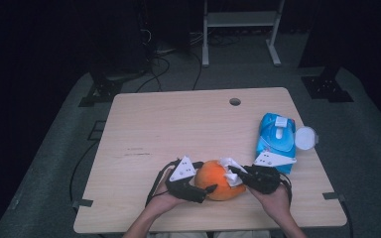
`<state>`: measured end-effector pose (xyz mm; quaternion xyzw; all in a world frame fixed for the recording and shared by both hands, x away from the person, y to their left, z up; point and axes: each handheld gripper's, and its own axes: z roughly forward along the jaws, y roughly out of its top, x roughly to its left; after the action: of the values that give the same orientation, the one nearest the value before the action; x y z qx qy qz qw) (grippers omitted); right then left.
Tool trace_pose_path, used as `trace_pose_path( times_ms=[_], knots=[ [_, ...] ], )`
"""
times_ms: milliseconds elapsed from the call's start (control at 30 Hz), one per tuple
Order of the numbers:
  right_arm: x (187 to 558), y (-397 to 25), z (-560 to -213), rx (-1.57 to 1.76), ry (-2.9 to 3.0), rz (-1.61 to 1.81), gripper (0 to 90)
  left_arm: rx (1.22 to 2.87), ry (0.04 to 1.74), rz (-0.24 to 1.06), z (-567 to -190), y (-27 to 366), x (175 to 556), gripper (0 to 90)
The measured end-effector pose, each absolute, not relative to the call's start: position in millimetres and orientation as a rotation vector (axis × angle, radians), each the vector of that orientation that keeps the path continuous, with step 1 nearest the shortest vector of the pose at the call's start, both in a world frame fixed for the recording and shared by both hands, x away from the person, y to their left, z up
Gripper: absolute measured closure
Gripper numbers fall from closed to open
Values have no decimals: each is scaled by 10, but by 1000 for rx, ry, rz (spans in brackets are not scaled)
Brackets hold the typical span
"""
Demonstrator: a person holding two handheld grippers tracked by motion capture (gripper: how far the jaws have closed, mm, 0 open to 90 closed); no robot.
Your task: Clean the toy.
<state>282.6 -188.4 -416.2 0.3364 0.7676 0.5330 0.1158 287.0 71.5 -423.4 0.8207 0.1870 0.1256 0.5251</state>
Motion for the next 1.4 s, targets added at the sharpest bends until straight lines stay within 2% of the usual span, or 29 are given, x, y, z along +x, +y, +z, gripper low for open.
trace_pose_path(
  times_ms=[67, 167, 233, 333, 533, 667, 733, 867, 900, 933, 967, 1000, 1100, 1200, 1300, 1400],
  knots=[
    [2783, -1769, -4143, 938, 2277, 1581, 838, 2002, 436, 311, -4257, 674, 2856, 113],
    [2779, -1735, -4135, 891, 2292, 1547, 838, 2015, 459, 300, -4283, 770, 2867, 251],
    [2823, -1831, -4158, 935, 2268, 1529, 838, 2018, 501, 286, -4295, 841, 2908, 300],
    [2865, -1962, -4233, 1017, 2246, 1492, 838, 1996, 556, 248, -4323, 918, 2970, 306],
    [2783, -1795, -4176, 945, 2244, 1500, 838, 2003, 569, 242, -4343, 979, 2989, 316],
    [2850, -1880, -4279, 1010, 2251, 1473, 838, 2003, 554, 220, -4356, 1045, 2992, 325],
    [2877, -1923, -4327, 1055, 2254, 1490, 838, 2009, 538, 206, -4343, 1041, 2990, 302],
    [2796, -1817, -4213, 982, 2241, 1577, 838, 2007, 519, 189, -4305, 946, 3007, 107],
    [2783, -1802, -4184, 958, 2238, 1599, 838, 2009, 521, 173, -4318, 917, 3014, 93],
    [2781, -1795, -4175, 947, 2236, 1619, 837, 2008, 517, 166, -4334, 892, 3014, 103],
    [2790, -1802, -4188, 955, 2235, 1616, 837, 2015, 512, 174, -4340, 874, 3002, 151],
    [2811, -1827, -4222, 977, 2236, 1609, 838, 2027, 504, 204, -4333, 863, 2985, 233],
    [2913, -1943, -4328, 1084, 2213, 1597, 838, 1991, 512, 340, -4272, 812, 2933, 359],
    [2901, -1941, -4238, 1074, 2177, 1629, 839, 1959, 520, 493, -4252, 761, 2907, 373],
    [2884, -1899, -4192, 1028, 2188, 1648, 838, 1973, 546, 466, -4308, 792, 2950, 352],
    [2947, -1921, -4365, 1084, 2217, 1610, 837, 2019, 506, 434, -4350, 857, 2933, 339]
  ],
)
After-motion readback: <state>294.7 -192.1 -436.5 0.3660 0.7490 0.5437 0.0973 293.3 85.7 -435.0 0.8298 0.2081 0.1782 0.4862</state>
